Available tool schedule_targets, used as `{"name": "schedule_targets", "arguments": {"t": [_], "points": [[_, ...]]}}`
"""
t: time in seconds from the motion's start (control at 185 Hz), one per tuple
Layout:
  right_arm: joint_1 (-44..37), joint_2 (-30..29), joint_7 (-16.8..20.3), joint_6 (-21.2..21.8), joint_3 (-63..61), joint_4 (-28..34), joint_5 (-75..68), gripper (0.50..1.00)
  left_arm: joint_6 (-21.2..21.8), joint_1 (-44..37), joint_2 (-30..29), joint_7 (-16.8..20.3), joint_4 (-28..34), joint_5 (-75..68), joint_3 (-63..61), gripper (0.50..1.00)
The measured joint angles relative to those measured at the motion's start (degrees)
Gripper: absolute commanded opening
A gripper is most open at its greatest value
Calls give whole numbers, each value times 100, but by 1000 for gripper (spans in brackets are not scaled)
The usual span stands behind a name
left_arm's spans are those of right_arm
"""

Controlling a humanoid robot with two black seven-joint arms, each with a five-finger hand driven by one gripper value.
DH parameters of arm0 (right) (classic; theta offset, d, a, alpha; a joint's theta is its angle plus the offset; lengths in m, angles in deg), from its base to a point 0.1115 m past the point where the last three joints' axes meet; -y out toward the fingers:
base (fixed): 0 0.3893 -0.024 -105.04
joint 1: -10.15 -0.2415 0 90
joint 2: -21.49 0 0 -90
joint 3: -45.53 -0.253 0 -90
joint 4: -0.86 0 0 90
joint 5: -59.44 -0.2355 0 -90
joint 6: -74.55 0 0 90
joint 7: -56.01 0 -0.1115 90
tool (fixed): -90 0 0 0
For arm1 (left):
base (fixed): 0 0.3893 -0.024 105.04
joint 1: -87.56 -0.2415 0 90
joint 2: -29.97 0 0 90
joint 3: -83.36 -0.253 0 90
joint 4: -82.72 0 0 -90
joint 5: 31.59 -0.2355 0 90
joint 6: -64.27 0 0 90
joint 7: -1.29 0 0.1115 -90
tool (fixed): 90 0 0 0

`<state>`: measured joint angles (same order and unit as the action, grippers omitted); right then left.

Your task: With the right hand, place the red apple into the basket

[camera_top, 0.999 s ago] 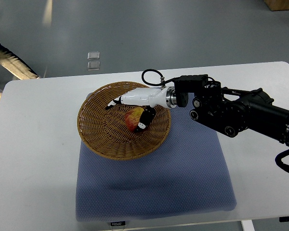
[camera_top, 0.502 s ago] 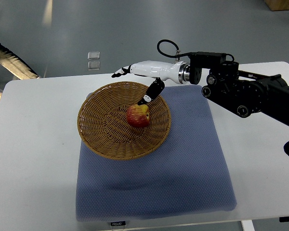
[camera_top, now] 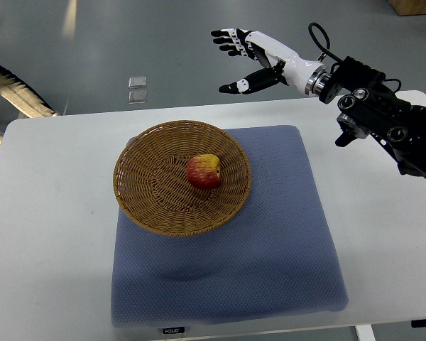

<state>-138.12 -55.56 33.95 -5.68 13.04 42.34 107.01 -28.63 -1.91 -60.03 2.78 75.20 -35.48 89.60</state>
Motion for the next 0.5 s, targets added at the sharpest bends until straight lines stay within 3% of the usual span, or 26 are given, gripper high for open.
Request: {"name": "schedule_targets", "arguments": {"t": [0.297, 0.502], "points": [[498, -21, -22, -12, -225, -156, -2563, 917, 0, -1, 0, 0, 1, 0, 0, 1000], [767, -72, -41, -15, -567, -686, -4063, 917, 0, -1, 0, 0, 1, 0, 0, 1000]]}}
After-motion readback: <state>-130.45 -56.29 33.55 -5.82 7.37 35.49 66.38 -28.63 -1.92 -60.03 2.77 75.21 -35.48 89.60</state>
